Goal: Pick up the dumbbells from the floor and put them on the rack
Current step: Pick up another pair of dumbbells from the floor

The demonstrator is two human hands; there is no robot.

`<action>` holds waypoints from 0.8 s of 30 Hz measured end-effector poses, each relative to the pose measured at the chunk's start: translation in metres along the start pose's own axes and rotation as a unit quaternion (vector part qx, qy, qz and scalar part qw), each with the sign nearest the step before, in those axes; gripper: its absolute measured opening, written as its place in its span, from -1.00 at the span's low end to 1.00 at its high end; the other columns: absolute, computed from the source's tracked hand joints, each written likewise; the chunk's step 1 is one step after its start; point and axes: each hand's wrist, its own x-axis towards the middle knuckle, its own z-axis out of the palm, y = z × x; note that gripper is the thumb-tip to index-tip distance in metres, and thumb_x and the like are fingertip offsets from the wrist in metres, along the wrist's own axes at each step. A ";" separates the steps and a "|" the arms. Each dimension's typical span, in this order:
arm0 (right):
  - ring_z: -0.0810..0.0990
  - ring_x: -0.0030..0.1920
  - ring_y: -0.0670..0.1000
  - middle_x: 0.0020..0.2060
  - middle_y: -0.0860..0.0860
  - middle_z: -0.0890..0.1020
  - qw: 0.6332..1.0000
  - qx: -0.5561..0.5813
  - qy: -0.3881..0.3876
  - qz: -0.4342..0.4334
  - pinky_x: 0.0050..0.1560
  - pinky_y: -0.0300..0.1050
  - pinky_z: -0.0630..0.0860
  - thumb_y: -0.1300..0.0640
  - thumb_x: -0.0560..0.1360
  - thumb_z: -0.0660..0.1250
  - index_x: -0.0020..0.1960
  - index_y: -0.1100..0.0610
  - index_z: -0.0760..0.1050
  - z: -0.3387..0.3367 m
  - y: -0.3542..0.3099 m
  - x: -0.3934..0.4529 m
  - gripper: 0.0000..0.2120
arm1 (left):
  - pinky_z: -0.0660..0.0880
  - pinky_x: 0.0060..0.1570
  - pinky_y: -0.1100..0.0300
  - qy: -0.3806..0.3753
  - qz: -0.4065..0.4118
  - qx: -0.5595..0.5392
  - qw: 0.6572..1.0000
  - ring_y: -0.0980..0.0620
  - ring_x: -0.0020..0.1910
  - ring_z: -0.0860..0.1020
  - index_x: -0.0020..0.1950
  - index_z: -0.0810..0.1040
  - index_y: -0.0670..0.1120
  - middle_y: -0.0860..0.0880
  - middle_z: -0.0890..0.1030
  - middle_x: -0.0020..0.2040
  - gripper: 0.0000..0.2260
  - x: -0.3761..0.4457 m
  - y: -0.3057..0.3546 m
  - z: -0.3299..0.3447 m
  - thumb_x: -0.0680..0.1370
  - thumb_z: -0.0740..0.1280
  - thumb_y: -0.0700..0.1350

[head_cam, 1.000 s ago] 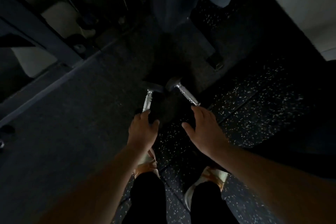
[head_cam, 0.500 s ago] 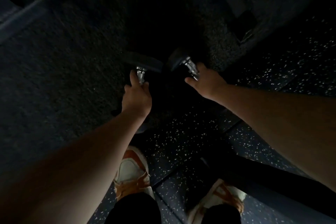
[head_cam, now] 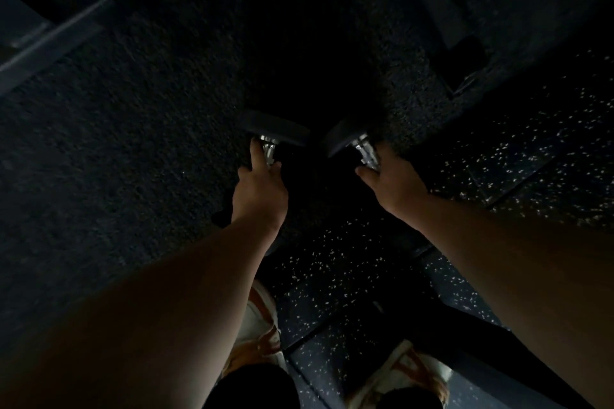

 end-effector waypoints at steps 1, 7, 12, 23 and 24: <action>0.61 0.04 0.23 0.04 0.21 0.63 1.000 0.016 0.005 0.009 -0.13 -0.12 0.39 0.05 0.54 0.37 0.33 0.14 0.36 0.001 0.004 -0.009 -0.58 | 0.29 -0.20 0.04 0.001 0.002 0.003 1.000 -0.12 -0.18 0.45 0.57 -0.06 0.14 -0.33 0.43 0.28 -0.47 0.000 0.000 0.000 0.63 0.02 0.15; 0.53 -0.32 0.00 -0.30 -0.06 0.55 0.993 0.077 0.081 0.019 -0.36 -0.18 0.36 0.04 0.54 0.37 0.18 0.10 0.41 0.014 0.032 -0.076 -0.72 | 0.33 -0.19 0.01 0.011 0.000 0.031 0.999 -0.31 0.01 0.56 0.58 -0.06 0.11 -0.36 0.45 0.27 -0.46 0.002 0.000 0.001 0.64 0.04 0.16; 0.54 -0.23 0.02 -0.22 -0.07 0.55 0.983 0.154 0.096 0.035 -0.19 -0.16 0.40 0.00 0.55 0.36 0.24 0.05 0.39 0.009 0.035 -0.129 -0.68 | 0.48 -0.04 -0.07 -0.033 -0.030 0.007 0.999 -0.34 0.10 0.55 0.58 -0.03 0.12 -0.31 0.51 0.28 -0.44 -0.002 0.006 -0.010 0.63 0.10 0.14; 0.61 -0.30 -0.13 -0.23 -0.13 0.60 0.960 0.257 0.110 0.002 -0.34 -0.17 0.56 -0.09 0.52 0.36 0.15 -0.09 0.39 -0.091 -0.036 -0.224 -0.74 | 0.54 -0.22 -0.09 -0.063 0.013 -0.135 0.989 -0.36 -0.07 0.61 0.40 0.21 0.17 -0.24 0.64 0.01 -0.65 -0.180 0.068 -0.094 0.63 0.18 0.06; 0.61 -0.30 -0.14 -0.23 -0.14 0.61 0.959 0.260 0.109 -0.001 -0.34 -0.19 0.56 -0.10 0.51 0.36 0.16 -0.10 0.39 -0.106 -0.043 -0.240 -0.72 | 0.55 -0.22 -0.15 -0.066 0.012 -0.143 0.987 -0.38 -0.09 0.61 0.39 0.21 0.19 -0.26 0.63 -0.03 -0.66 -0.202 0.079 -0.108 0.63 0.18 0.07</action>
